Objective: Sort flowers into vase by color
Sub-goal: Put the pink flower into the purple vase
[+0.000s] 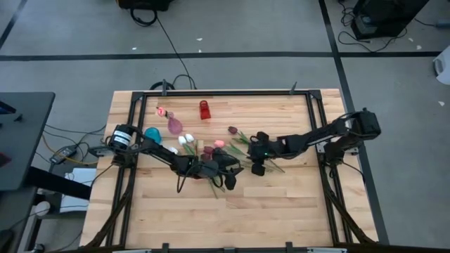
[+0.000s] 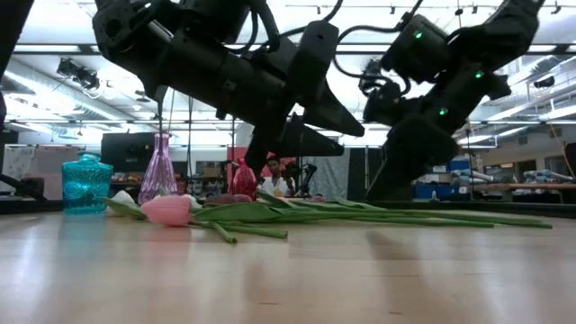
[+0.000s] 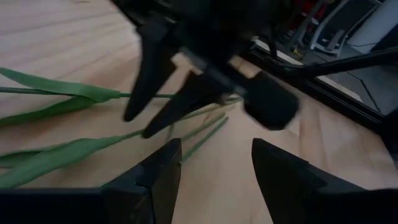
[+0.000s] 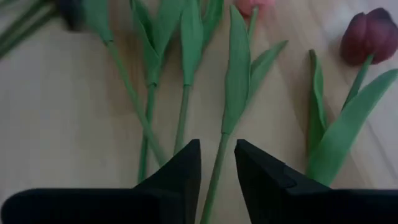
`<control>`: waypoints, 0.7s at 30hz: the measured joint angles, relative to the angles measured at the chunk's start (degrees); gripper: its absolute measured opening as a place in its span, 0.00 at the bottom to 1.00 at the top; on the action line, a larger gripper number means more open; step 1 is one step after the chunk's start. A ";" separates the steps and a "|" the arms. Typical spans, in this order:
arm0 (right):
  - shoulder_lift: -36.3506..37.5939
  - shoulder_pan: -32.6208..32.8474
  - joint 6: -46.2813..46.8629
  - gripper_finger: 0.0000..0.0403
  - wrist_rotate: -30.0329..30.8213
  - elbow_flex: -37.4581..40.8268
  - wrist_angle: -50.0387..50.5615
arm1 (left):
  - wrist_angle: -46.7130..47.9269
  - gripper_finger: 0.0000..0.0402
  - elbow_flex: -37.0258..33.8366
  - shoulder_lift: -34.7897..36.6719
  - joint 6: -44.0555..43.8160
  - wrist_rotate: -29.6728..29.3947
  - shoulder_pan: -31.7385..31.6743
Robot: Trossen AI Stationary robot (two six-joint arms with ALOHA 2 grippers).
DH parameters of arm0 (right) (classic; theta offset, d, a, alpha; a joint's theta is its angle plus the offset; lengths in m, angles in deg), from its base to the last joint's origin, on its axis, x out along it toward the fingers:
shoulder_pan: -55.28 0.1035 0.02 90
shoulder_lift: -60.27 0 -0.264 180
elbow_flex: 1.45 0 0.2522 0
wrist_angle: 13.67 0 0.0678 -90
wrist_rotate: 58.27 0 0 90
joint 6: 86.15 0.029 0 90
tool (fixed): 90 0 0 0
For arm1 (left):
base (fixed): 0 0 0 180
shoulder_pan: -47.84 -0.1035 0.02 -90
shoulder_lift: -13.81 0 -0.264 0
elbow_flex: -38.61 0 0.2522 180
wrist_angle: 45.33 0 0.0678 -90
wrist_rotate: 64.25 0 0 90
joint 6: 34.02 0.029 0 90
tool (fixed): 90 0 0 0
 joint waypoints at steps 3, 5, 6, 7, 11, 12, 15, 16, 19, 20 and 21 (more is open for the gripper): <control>-2.65 0.03 -0.82 0.29 0.75 -1.84 0.07 | 0.60 0.50 0.00 0.73 0.09 0.01 0.55; -3.74 0.02 -1.40 0.29 2.26 -2.73 -0.04 | 2.18 0.50 0.00 1.47 0.09 0.00 0.77; -4.23 0.00 -1.59 0.29 3.14 -3.02 -0.08 | 3.10 0.50 0.00 1.80 0.06 -0.02 0.88; -4.67 -0.02 -1.88 0.29 3.85 -3.21 0.00 | 3.57 0.50 0.00 2.02 -0.04 0.00 1.00; -6.61 -0.40 -3.10 0.27 3.37 -3.55 -0.70 | 4.93 0.50 0.00 2.68 -0.05 -0.02 1.11; -7.14 -0.62 -3.10 0.25 3.01 -3.55 -0.87 | 4.99 0.50 0.00 2.68 -0.07 -0.02 1.11; -8.23 -1.33 -2.30 0.17 2.06 -3.70 -1.78 | 5.01 0.50 0.00 2.68 -0.09 -0.02 1.11; -8.58 -1.42 -2.24 0.13 2.00 -3.72 -2.14 | 5.27 0.50 0.00 2.68 -0.09 -0.02 1.11; -7.80 -1.60 -2.80 0.04 2.03 -3.65 -2.37 | 5.38 0.50 0.00 2.66 -0.31 -0.02 1.14; -7.13 -1.66 -3.22 0.03 2.33 -3.58 -2.17 | 5.39 0.50 0.00 2.66 -0.38 -0.02 1.15; -5.99 -1.68 -3.38 0.04 2.99 -3.45 -1.45 | 5.54 0.50 0.00 2.66 -0.41 -0.02 1.16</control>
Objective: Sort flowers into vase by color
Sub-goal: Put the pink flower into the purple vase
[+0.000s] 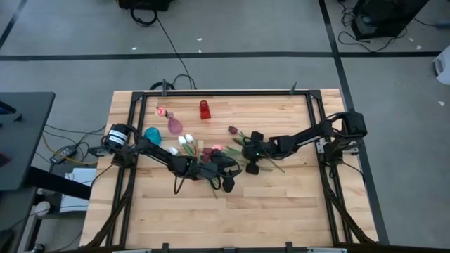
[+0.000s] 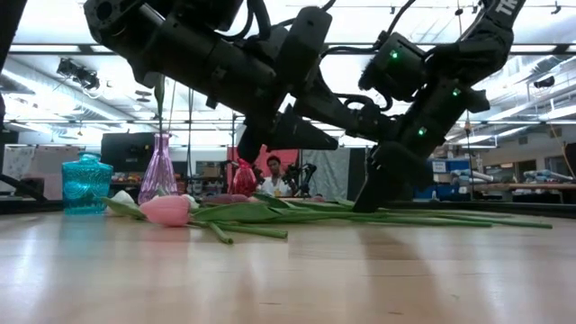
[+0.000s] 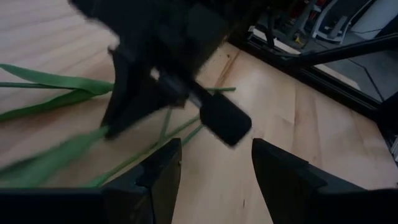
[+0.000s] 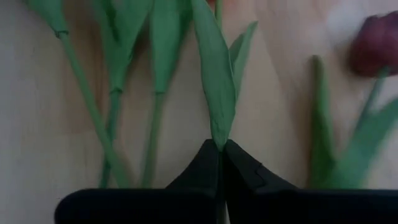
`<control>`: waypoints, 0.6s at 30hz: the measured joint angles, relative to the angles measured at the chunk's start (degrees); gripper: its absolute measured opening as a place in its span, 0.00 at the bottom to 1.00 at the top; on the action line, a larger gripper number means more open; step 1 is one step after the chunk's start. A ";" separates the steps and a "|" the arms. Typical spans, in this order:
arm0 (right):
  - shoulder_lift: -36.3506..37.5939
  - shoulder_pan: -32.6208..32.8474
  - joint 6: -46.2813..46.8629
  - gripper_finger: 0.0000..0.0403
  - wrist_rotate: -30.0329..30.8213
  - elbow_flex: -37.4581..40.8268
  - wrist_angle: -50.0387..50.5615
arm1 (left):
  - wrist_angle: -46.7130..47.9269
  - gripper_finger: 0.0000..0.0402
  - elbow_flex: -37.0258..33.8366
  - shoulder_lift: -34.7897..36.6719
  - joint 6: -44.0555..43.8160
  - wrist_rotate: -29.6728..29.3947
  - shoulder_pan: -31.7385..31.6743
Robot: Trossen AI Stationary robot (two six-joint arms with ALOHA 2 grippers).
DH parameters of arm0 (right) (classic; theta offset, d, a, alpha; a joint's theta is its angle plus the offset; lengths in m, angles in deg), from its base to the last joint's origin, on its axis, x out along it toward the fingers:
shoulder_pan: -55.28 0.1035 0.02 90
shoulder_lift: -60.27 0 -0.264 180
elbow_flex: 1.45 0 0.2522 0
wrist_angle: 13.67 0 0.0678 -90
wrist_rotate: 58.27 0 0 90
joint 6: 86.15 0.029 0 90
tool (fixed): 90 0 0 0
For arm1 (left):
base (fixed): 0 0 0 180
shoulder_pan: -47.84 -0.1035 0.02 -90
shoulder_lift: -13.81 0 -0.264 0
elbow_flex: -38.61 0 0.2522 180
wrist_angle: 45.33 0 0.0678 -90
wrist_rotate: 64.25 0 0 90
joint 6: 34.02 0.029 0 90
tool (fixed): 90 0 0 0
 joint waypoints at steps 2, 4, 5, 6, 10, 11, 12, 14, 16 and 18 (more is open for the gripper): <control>3.39 -0.06 -0.69 0.04 1.96 -0.01 0.75 | 0.26 0.50 0.00 0.00 -0.07 0.00 0.09; 7.48 -0.11 -1.46 0.03 4.57 -0.05 2.18 | 0.02 0.50 0.00 0.00 -0.07 0.00 0.23; 9.69 -0.11 -1.79 0.03 5.64 0.25 2.68 | -0.06 0.50 0.00 0.00 -0.07 0.00 0.32; 12.04 -0.11 -2.02 0.03 6.44 0.77 2.65 | -0.06 0.50 0.00 0.00 -0.07 0.00 0.34; 21.53 -0.09 -2.74 0.03 6.88 3.33 -3.07 | -1.47 0.50 0.00 0.00 0.32 -0.48 0.33; 23.60 0.01 -3.16 0.03 6.78 4.38 -5.78 | -1.89 0.50 0.00 0.00 0.35 -1.18 0.23; 25.31 0.32 -3.36 0.03 6.42 5.57 -8.92 | -2.42 0.50 0.00 0.00 0.43 -1.77 0.04; 27.96 1.07 -3.76 0.03 4.06 8.00 -16.35 | -4.52 0.50 0.00 0.00 1.88 -3.03 -0.34; 29.57 1.80 -4.14 0.03 -0.70 10.48 -24.90 | -8.32 0.50 0.00 -0.02 4.18 -3.14 -0.83; 29.92 2.61 -3.87 0.03 -4.83 12.43 -32.06 | -11.71 0.50 0.26 -0.02 6.95 -2.85 -1.25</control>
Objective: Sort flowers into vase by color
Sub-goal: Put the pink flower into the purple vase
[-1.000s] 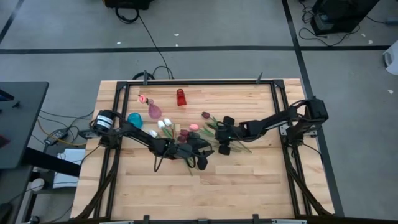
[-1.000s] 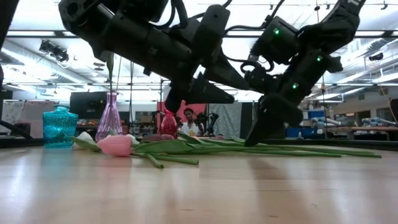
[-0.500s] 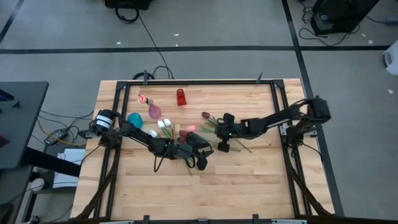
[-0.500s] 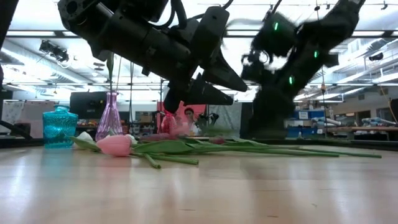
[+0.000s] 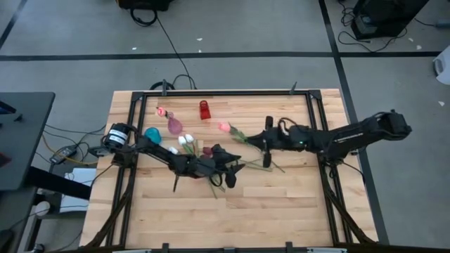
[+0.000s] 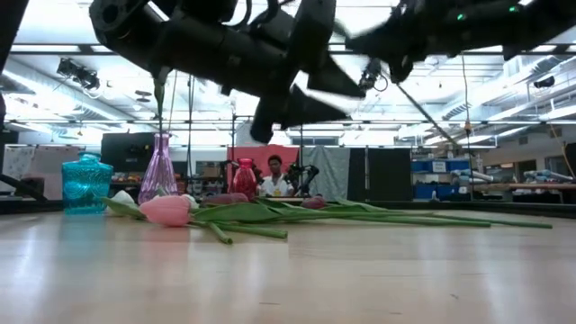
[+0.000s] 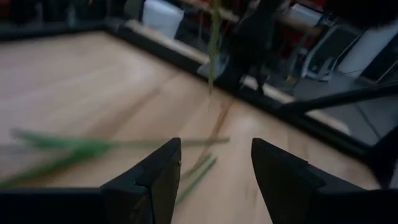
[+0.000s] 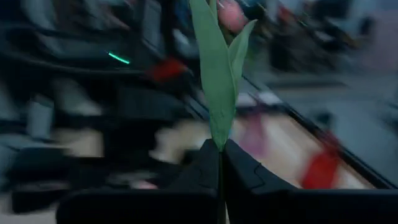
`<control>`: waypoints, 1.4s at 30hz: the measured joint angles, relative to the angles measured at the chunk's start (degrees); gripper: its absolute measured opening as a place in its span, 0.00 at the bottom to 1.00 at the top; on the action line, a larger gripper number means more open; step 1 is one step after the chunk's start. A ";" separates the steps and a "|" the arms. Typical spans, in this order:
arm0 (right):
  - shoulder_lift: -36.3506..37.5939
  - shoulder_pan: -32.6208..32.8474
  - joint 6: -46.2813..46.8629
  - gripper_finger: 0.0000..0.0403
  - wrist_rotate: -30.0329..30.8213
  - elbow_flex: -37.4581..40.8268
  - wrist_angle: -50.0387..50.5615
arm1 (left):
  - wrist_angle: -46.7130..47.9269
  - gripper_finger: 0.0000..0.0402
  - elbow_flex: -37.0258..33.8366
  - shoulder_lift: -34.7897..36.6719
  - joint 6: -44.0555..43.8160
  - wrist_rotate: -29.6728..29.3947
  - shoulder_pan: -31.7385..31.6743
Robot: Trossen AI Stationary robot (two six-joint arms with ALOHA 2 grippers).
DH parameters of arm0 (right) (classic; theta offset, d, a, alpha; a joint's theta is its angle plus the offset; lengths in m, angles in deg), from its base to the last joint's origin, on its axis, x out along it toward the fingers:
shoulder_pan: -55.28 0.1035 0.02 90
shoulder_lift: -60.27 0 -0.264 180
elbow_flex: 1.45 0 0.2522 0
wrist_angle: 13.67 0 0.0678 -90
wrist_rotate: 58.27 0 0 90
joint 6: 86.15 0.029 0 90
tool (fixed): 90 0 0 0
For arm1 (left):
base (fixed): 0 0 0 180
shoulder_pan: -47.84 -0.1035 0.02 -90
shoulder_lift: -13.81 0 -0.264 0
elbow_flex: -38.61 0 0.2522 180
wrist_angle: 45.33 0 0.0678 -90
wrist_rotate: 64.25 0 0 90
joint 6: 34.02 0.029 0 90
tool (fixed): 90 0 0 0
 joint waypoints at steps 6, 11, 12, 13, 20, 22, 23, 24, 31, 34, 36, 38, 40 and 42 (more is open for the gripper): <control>-2.02 2.64 0.79 0.04 -4.94 2.45 -12.64 | -2.77 0.50 4.23 0.00 11.02 3.34 -0.71; -3.91 4.71 0.52 0.04 -5.64 2.45 -15.26 | -2.81 0.50 7.09 0.00 20.74 3.62 -0.71; -4.22 4.96 0.45 0.04 -5.66 2.45 -15.59 | -2.85 0.50 7.36 0.00 22.11 3.73 -0.71; -4.45 5.20 0.42 0.04 -5.66 2.45 -15.54 | -2.85 0.50 7.53 0.00 23.25 3.81 -0.71; -5.20 6.48 -0.34 0.04 -5.33 2.42 -15.45 | -2.94 0.50 7.74 0.00 24.85 3.95 -0.79; -5.34 6.54 -0.70 0.04 -4.98 2.43 -15.45 | -3.05 0.50 7.74 0.00 24.65 3.92 -0.80; -5.35 6.54 -0.71 0.04 -4.97 2.42 -15.42 | -3.23 0.50 7.74 -0.02 24.60 3.90 -0.80; -5.35 6.52 -0.71 0.04 -4.92 2.43 -15.41 | -3.49 0.49 7.74 -0.02 24.58 3.88 -0.80; -6.03 6.52 -0.71 0.04 -4.56 2.43 -15.38 | -5.05 0.33 7.76 -0.04 24.35 3.71 -1.26; -6.03 6.52 -0.74 0.04 -4.16 2.43 -15.49 | -4.71 0.24 7.76 -0.04 23.06 3.93 -1.98; -6.03 6.47 -0.74 0.04 -3.89 2.43 -15.47 | -4.37 0.18 7.76 -0.04 22.96 4.15 -2.22; -6.03 6.48 -0.76 0.04 -3.89 2.41 -15.45 | -4.37 0.12 7.70 -0.04 22.94 4.73 -2.24; -6.03 6.48 -0.75 0.04 -3.62 2.42 -15.37 | -4.35 0.06 7.69 -0.04 23.03 4.80 -2.23; -6.03 6.48 -0.65 0.05 -3.52 2.43 -15.36 | -4.40 0.03 7.68 -0.04 22.96 4.80 -2.24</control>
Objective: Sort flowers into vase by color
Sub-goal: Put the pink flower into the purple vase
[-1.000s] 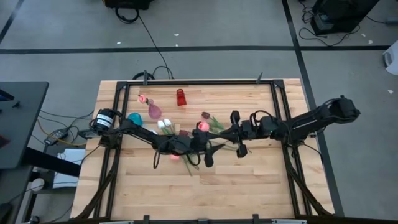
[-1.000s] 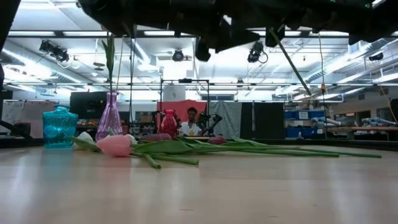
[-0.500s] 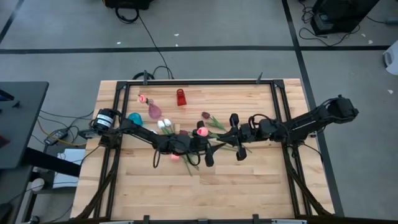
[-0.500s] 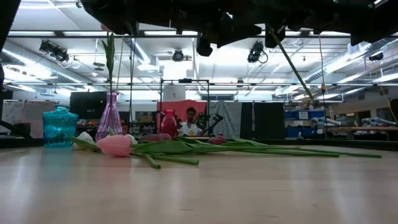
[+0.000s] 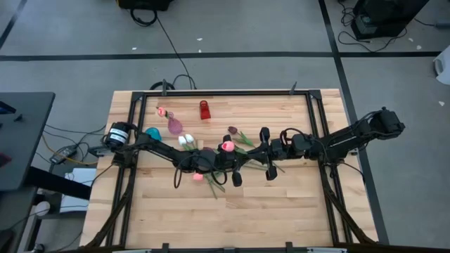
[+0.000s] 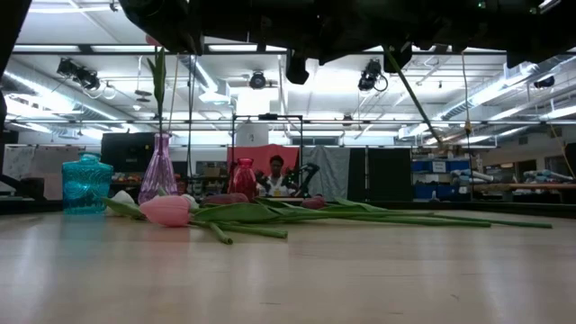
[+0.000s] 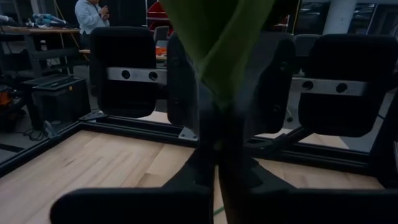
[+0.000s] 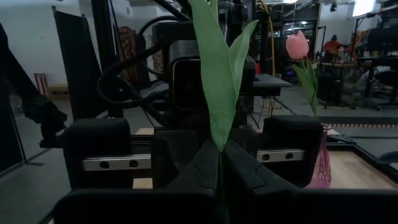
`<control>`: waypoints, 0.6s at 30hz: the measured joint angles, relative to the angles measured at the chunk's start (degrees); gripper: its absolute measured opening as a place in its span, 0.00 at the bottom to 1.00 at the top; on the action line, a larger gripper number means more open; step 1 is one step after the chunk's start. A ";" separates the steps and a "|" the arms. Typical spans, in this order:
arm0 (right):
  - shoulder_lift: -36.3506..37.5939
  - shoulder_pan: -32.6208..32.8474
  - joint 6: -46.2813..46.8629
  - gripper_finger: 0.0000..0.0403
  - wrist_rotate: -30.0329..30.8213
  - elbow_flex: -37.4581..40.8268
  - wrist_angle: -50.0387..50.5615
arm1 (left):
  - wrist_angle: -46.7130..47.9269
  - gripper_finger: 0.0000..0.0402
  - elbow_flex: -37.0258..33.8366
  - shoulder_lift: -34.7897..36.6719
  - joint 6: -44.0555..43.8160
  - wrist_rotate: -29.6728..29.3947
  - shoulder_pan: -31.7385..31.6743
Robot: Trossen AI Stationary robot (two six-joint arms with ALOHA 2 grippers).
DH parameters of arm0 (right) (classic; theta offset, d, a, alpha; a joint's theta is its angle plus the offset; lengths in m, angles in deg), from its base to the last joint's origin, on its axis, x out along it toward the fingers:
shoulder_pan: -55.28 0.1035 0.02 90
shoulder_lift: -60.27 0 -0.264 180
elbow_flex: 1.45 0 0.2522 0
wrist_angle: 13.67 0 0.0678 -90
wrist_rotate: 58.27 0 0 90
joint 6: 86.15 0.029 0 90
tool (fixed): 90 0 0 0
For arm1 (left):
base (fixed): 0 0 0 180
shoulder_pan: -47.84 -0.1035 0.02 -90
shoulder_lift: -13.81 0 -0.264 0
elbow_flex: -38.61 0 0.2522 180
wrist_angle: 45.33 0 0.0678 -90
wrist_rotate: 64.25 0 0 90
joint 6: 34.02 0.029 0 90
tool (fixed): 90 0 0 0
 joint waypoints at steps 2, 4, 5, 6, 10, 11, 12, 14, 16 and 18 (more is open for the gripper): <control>0.00 0.00 0.51 0.06 -0.06 0.00 0.20 | 0.05 0.03 -0.02 0.00 -0.05 -0.02 0.01; 0.00 0.00 0.91 0.09 -0.25 -0.02 0.85 | 0.39 0.03 -0.02 0.00 -1.07 -0.02 0.00; 0.00 0.00 0.99 0.11 -0.30 -0.02 1.28 | 0.55 0.03 -0.06 0.00 -1.41 0.02 0.00; 0.03 0.00 1.01 0.13 -0.41 -0.02 1.77 | 0.87 0.02 -0.11 0.02 -1.59 0.35 -0.02; 1.69 -0.28 1.03 0.21 -0.84 -0.02 4.58 | 7.44 0.02 -0.14 2.71 -2.64 1.17 -0.07; 2.46 -0.51 0.98 0.24 -0.88 -0.02 5.40 | 9.97 0.02 -0.15 4.02 -2.78 0.70 -0.02; 3.49 -0.81 0.72 0.26 -0.90 -0.02 6.32 | 12.69 0.02 -0.15 5.39 -2.92 -0.08 0.02; 6.05 -1.33 -0.32 0.29 -0.87 -0.02 9.21 | 18.24 0.02 -0.13 7.96 -3.48 -2.01 0.34; 8.69 -1.95 -1.46 0.32 -0.85 -0.02 12.21 | 24.62 0.02 -0.15 10.63 -3.65 -4.97 0.88; 11.22 -2.63 -2.74 0.33 -0.39 -0.02 15.13 | 30.19 0.02 -0.15 13.49 -4.09 -7.65 1.57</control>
